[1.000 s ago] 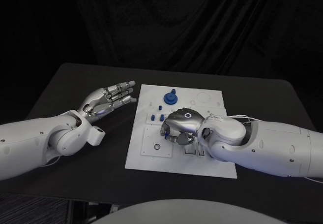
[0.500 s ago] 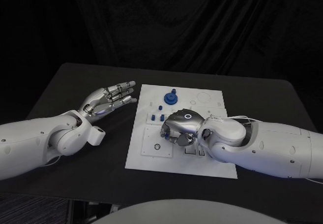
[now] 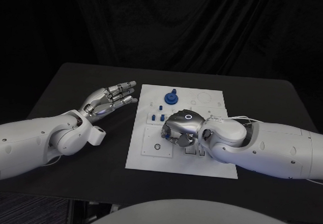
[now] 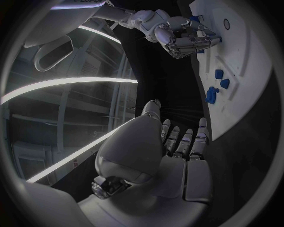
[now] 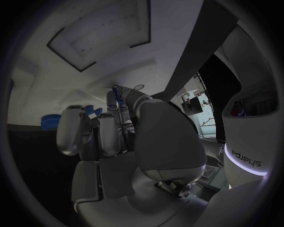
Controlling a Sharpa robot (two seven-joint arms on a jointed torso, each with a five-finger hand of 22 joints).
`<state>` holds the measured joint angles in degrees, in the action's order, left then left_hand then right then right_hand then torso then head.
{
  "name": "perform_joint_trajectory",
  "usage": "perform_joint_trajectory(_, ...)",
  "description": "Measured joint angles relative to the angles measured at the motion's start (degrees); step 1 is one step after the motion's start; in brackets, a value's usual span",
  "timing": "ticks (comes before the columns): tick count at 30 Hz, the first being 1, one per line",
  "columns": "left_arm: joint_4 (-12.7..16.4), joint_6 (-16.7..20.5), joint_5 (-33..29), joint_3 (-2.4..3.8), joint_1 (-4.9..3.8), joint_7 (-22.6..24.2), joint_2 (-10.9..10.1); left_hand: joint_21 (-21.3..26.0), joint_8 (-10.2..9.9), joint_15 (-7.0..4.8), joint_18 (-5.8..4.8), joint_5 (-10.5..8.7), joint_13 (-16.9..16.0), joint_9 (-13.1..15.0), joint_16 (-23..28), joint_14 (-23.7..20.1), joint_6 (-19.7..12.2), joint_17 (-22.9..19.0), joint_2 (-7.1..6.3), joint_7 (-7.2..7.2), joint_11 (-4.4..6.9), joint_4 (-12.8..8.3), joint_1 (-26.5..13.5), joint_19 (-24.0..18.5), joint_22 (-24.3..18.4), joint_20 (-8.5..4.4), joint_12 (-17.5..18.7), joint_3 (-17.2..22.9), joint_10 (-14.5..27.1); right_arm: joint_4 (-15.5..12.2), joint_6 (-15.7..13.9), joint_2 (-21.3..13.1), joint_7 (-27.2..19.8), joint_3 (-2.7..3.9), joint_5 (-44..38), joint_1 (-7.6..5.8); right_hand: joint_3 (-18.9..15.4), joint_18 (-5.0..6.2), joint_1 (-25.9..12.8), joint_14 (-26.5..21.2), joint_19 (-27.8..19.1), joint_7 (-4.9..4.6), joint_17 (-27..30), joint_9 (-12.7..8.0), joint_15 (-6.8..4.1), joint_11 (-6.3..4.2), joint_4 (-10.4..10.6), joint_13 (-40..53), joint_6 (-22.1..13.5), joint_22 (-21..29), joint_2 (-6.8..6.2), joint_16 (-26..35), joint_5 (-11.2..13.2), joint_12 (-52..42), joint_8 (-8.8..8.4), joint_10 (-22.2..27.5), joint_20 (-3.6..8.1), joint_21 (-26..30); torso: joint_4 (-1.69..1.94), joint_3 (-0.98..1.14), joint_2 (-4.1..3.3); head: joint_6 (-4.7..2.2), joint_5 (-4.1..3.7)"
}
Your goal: Assemble the parts on the task board
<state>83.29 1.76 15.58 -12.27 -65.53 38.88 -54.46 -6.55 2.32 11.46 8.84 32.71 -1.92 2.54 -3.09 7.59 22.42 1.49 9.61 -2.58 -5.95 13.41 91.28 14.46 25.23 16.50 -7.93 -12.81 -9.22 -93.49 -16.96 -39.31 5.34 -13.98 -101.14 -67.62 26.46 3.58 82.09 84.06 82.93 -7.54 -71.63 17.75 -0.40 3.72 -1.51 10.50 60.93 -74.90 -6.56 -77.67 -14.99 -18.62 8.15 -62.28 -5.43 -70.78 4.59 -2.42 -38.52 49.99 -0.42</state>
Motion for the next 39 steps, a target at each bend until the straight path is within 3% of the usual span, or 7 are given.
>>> perform_joint_trajectory(26, -0.31, -0.24, 0.0, 0.0, 0.03, -0.2, 0.05, 0.0, 0.0, 0.0, 0.0, -0.25, 0.0, 0.0, 0.0, 0.0, -0.2, 0.0, 0.0, -0.2, 0.0, -0.14, 0.0, 0.0, 0.12, 0.0, 0.0, 0.14, 0.0, 0.05, 1.01, -0.15, 0.17, -0.14, -0.02, 0.18, 0.0, 0.0, 0.0, 0.0, 0.0, -0.13, 0.18, -0.05, 0.0, 0.01, 0.0, -0.05, -0.13, -0.03, 0.0, 0.0, 0.22, 0.01, -0.29, 0.01, 0.0, 0.24, 0.06, -0.02, 0.04, 0.0, 0.05)
perform_joint_trajectory(31, -0.38, -0.29, 0.0, 0.0, 0.03, -0.27, 0.12, 0.0, 0.0, 0.0, 0.0, -0.25, 0.0, 0.0, 0.0, 0.0, -0.2, 0.0, 0.0, -0.2, 0.0, -0.13, 0.0, 0.0, 0.12, 0.0, 0.0, 0.13, 0.0, 0.1, 1.31, -0.08, 0.4, -0.08, -0.02, 0.18, -0.13, 0.0, 0.0, 0.0, -0.13, -1.06, 0.72, -1.1, 0.0, 0.96, 0.17, -0.02, -3.73, -0.04, 0.0, 0.49, 0.4, 0.86, -2.82, 1.02, -0.13, 1.2, 0.06, -0.02, 0.04, 0.0, 0.09)
perform_joint_trajectory(32, -0.39, -0.3, 0.0, 0.0, 0.03, -0.28, 0.14, 0.0, 0.0, 0.0, 0.0, -0.25, 0.0, 0.0, 0.0, 0.0, -0.2, 0.0, 0.0, -0.2, 0.0, -0.13, 0.0, 0.0, 0.11, 0.0, 0.0, 0.13, 0.0, 0.11, 1.36, -0.06, 0.46, -0.06, -0.03, 0.18, 0.08, 0.0, -0.32, -0.01, -0.53, -1.34, 1.16, -1.91, 0.47, 1.47, 0.55, -0.04, -6.27, -0.04, -0.32, 0.94, 0.68, 1.49, -3.76, 2.48, -0.53, 2.02, 0.06, -0.02, 0.04, 0.0, 0.09)
perform_joint_trajectory(34, -0.42, -0.33, 0.0, 0.0, 0.03, -0.3, 0.16, 0.0, 0.0, 0.0, 0.0, -0.25, 0.0, 0.0, 0.0, 0.0, -0.2, 0.0, 0.0, -0.2, 0.0, -0.13, 0.0, 0.0, 0.11, 0.0, 0.0, 0.13, 0.0, 0.14, 1.41, -0.03, 0.59, -0.02, -0.03, 0.17, 0.09, 0.05, -0.7, -0.06, -1.16, -0.99, 1.88, -3.42, 1.0, 1.91, 1.04, -0.31, -11.06, -0.04, -0.69, 1.33, 1.05, 2.48, -4.44, 5.36, -1.16, 3.46, 0.06, -0.02, 0.04, 0.0, 0.09)
perform_joint_trajectory(36, -0.46, -0.37, 0.0, 0.0, 0.04, -0.31, 0.21, 0.0, 0.0, 0.22, -0.01, -0.46, 0.0, 0.0, 0.0, 0.22, -0.2, 0.0, 0.0, -0.2, -0.2, -0.13, 0.0, 0.21, 0.11, 0.21, 0.0, 0.13, 0.21, 0.17, 1.42, 0.01, 0.68, -0.01, -0.03, 0.17, -0.08, 0.93, -0.99, -0.44, -1.57, -0.43, 2.35, -4.3, 1.45, 2.52, 1.21, -0.47, -13.35, -0.04, -0.98, 1.6, 1.05, 2.61, -4.44, 7.44, -1.57, 4.31, 0.06, -0.02, 0.04, 0.0, 0.05)
perform_joint_trajectory(39, -0.5, -0.42, -0.01, 0.0, 0.05, -0.34, 0.26, 0.0, 0.0, 0.22, -0.01, -0.46, 0.0, 0.0, 0.0, 0.22, -0.2, 0.0, 0.0, -0.2, -0.2, -0.13, 0.0, 0.21, 0.11, 0.21, 0.0, 0.13, 0.21, 0.19, 1.42, 0.05, 0.79, -0.01, -0.03, 0.16, -0.47, 0.94, -0.88, -0.84, -2.18, 0.48, 2.99, -5.51, 2.27, 3.37, 1.6, -0.51, -16.83, -0.04, -1.54, 2.03, 1.39, 3.07, -4.44, 10.81, -2.18, 5.64, 0.08, -0.02, 0.04, 0.0, 0.05)
